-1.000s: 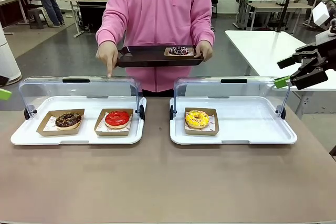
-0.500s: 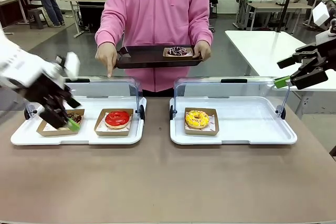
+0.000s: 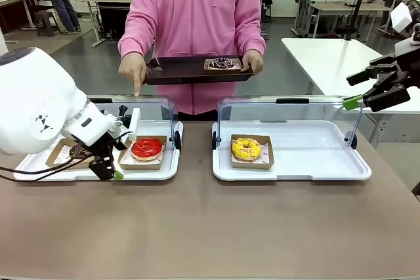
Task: Provide the desired donut to the person.
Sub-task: Pick up and lift the Paper togo box containing the Donut pointed at by the person.
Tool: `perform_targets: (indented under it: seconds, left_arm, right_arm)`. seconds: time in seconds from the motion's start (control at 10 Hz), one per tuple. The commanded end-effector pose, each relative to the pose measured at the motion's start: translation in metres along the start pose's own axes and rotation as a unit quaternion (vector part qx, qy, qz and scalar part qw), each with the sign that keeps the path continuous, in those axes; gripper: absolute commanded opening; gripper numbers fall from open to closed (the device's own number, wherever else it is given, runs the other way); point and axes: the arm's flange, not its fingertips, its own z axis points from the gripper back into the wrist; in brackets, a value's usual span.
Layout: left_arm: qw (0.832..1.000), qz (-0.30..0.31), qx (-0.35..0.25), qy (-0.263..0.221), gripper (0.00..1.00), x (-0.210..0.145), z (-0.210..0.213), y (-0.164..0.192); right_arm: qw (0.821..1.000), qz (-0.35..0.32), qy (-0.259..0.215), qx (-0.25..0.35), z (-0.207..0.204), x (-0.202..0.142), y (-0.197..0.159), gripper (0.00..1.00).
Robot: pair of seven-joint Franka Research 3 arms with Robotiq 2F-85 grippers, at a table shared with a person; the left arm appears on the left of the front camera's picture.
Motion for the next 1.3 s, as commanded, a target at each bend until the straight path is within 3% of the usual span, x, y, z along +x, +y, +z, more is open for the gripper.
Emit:
perform_targets:
  seconds: [0.0,0.3,1.2]
  left_arm:
    - [1.0,0.022,0.013,0.014,1.0,0.004,-0.013,0.021]
    - [0.999,0.034,0.031,0.017,1.0,0.005,-0.028,0.043]
    - [0.999,0.027,0.022,0.04,1.0,-0.015,-0.049,0.047]
  right_arm:
    - [1.0,0.001,0.0,0.004,-0.001,-0.001,0.0,1.0]
    - [1.0,0.001,0.0,0.004,-0.001,-0.001,0.0,1.0]
    - [1.0,0.001,0.0,0.004,-0.001,-0.001,0.0,1.0]
